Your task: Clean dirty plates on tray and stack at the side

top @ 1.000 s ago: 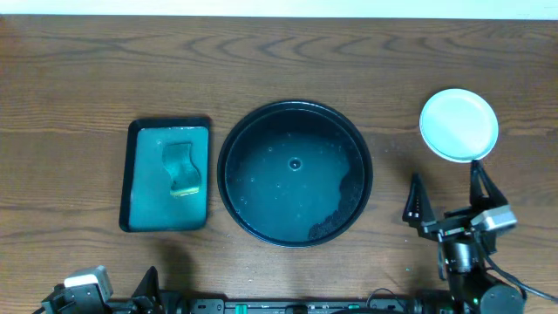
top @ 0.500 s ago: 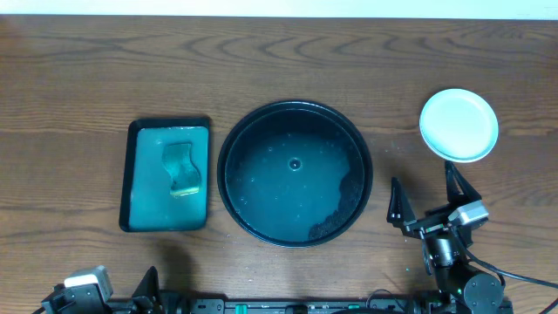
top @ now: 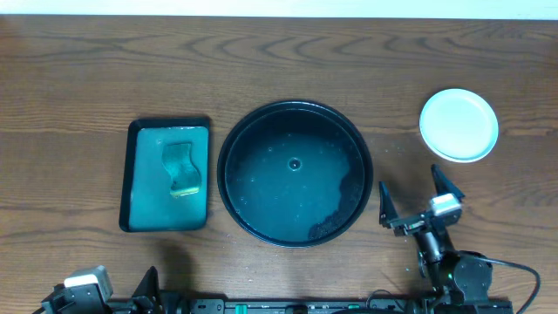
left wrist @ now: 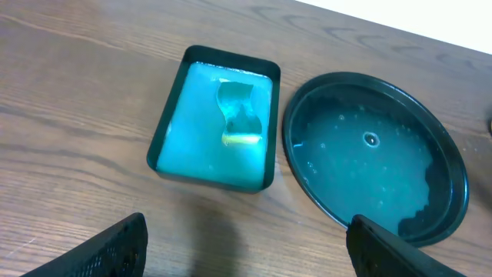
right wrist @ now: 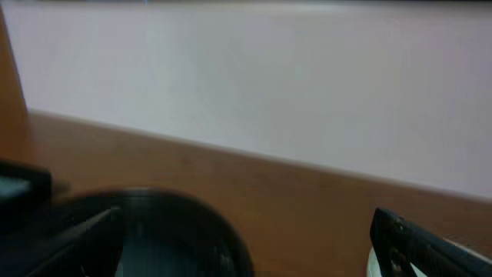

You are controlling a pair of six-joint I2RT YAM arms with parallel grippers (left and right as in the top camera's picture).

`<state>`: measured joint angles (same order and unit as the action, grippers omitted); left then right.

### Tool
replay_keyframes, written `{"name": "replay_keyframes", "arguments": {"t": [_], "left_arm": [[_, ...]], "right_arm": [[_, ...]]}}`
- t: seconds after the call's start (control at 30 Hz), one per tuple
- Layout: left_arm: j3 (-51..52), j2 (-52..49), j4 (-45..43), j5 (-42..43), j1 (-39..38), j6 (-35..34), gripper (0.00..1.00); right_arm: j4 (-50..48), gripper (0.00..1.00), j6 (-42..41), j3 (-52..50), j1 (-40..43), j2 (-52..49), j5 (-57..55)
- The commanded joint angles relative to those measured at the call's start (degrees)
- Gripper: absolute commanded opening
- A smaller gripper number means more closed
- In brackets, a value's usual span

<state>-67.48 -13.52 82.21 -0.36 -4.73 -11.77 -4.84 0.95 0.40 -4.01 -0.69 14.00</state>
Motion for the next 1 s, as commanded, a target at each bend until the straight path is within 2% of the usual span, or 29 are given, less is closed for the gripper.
{"name": "replay_keyframes", "arguments": {"t": [0.0, 0.13, 0.97], "left_arm": [[-0.5, 0.0, 0.1, -0.1, -0.2, 0.1, 0.83], [-0.5, 0.0, 0.1, -0.1, -0.2, 0.1, 0.83], [-0.5, 0.0, 0.1, -0.1, -0.2, 0.1, 0.83]], "right_arm": [[3.3, 0.99, 3.0, -0.1, -0.4, 0.4, -3.0], [8.5, 0.99, 3.0, -0.1, -0.4, 0.4, -5.2], [8.5, 0.99, 3.0, -0.1, -0.4, 0.4, -6.2]]}}
